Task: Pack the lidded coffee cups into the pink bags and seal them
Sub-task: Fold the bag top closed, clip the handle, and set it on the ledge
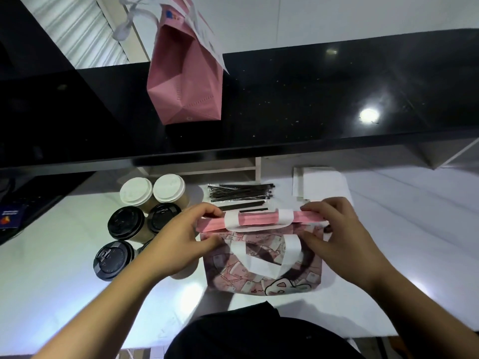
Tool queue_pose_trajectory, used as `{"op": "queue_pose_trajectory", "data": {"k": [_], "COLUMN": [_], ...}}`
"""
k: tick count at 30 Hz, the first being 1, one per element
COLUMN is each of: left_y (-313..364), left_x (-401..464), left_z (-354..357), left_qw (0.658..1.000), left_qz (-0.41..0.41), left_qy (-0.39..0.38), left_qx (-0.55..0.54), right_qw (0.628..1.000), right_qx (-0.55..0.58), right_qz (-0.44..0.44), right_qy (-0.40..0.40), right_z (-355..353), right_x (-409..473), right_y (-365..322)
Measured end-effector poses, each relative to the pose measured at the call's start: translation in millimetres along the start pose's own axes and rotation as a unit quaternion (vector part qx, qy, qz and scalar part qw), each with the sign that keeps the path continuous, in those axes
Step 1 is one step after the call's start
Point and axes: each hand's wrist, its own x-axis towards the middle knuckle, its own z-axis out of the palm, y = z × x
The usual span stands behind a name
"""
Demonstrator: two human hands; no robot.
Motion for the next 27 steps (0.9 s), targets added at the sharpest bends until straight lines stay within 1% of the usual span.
{"op": "queue_pose_trajectory", "data": {"k": [3, 6, 9, 12, 15, 19, 23, 27], "left_y": [2, 1, -1, -4, -8, -8, -5, -6], "left_x": [5, 8, 10, 9, 9, 10, 9, 10], "left_z": [6, 12, 17, 20, 19, 16, 15, 12], "left_qw": [0.998, 0.995, 0.992, 0.982, 0.979, 0.97, 0.971, 0.974], "left_qz": [0.033, 0.06, 0.092, 0.154, 0.161, 0.191, 0.179, 0.17], "left_qy": [0.019, 0.046, 0.048, 0.04, 0.036, 0.03, 0.025, 0.0], "left_qx": [0.046, 0.063, 0.074, 0.098, 0.12, 0.15, 0.157, 0.151], "right_qw": [0.996, 0.991, 0.982, 0.968, 0.963, 0.967, 0.969, 0.967], "right_qx": [-0.068, -0.081, -0.103, -0.155, -0.176, -0.159, -0.153, -0.16], "right_qz": [-0.062, -0.105, -0.15, -0.19, -0.198, -0.195, -0.193, -0.194], "right_qy": [0.02, 0.025, 0.039, 0.047, 0.043, 0.035, 0.027, 0.029], "right_z": [2, 6, 12, 15, 16, 13, 9, 6], "right_x": [4, 7, 6, 6, 7, 6, 8, 14], "right_y": [-2, -4, -5, -3, -1, 3, 4, 4]}}
